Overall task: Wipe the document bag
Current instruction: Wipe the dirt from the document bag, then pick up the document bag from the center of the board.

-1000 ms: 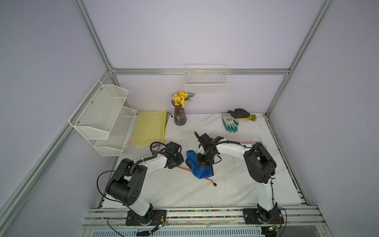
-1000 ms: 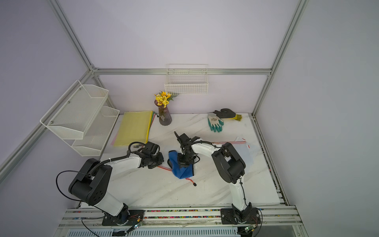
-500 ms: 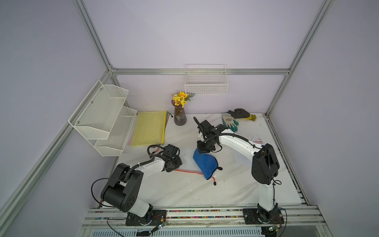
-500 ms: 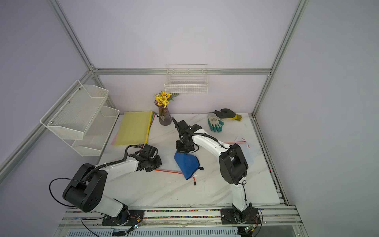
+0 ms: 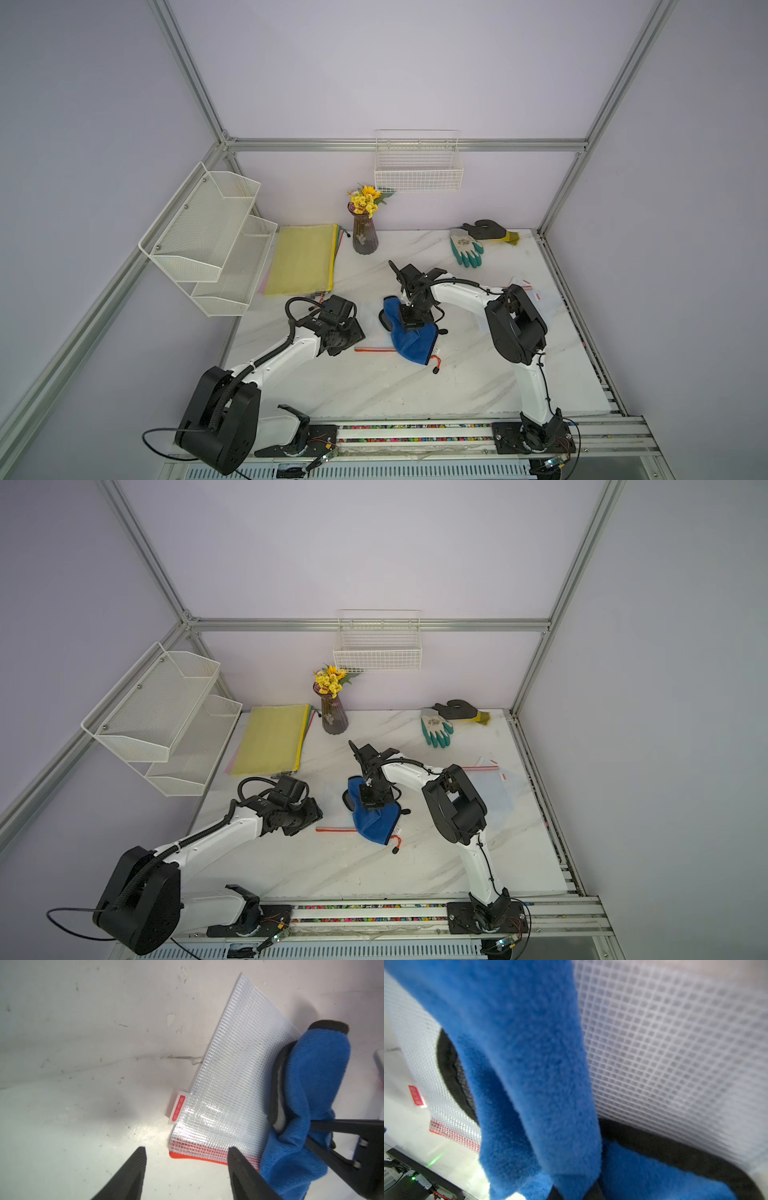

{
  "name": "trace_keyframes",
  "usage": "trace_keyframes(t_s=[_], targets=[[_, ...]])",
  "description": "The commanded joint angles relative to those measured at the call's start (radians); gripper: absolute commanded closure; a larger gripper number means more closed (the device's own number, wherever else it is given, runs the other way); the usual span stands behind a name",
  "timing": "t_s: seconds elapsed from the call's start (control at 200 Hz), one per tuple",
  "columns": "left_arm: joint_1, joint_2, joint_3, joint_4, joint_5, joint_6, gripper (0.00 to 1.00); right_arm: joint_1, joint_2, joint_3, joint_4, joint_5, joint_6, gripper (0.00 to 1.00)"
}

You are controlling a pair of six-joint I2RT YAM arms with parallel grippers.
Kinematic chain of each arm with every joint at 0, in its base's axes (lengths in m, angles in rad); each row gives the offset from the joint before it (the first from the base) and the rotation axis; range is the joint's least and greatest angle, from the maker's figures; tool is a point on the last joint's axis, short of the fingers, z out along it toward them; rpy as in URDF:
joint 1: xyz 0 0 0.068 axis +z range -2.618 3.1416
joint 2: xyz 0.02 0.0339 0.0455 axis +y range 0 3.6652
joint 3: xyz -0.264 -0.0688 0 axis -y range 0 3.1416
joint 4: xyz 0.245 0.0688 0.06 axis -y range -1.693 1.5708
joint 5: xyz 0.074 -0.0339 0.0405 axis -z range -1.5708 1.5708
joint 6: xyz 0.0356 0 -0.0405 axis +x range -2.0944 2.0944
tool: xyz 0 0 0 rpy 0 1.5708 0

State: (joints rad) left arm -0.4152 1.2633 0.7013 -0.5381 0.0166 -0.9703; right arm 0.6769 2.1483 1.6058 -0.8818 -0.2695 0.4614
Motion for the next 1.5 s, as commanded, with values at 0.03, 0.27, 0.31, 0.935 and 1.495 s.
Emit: trace_keyframes(t_s=[0.03,0.27,0.31,0.935,1.495], targets=[[0.01,-0.04,-0.071,0.015,0.063,-0.063,0.33,0.001,0.103,-0.058,-0.013,0.072,-0.019,1.0],[0.029,0.061,-0.197,0.301,0.199,-0.105,0.31,-0.01,0.119,-0.064,-0.011,0.015,-0.036,1.0],[0.03,0.078,-0.214,0.347,0.21,-0.11,0.31,-0.011,0.12,-0.067,-0.011,0.01,-0.041,1.0],[0.047,0.204,-0.39,0.753,0.334,-0.219,0.87,-0.016,0.104,-0.086,-0.017,-0.014,-0.06,1.0],[0.136,-0.247,-0.048,0.208,0.01,-0.099,1.0,0.015,-0.209,-0.111,-0.277,0.144,-0.198,1.0]])
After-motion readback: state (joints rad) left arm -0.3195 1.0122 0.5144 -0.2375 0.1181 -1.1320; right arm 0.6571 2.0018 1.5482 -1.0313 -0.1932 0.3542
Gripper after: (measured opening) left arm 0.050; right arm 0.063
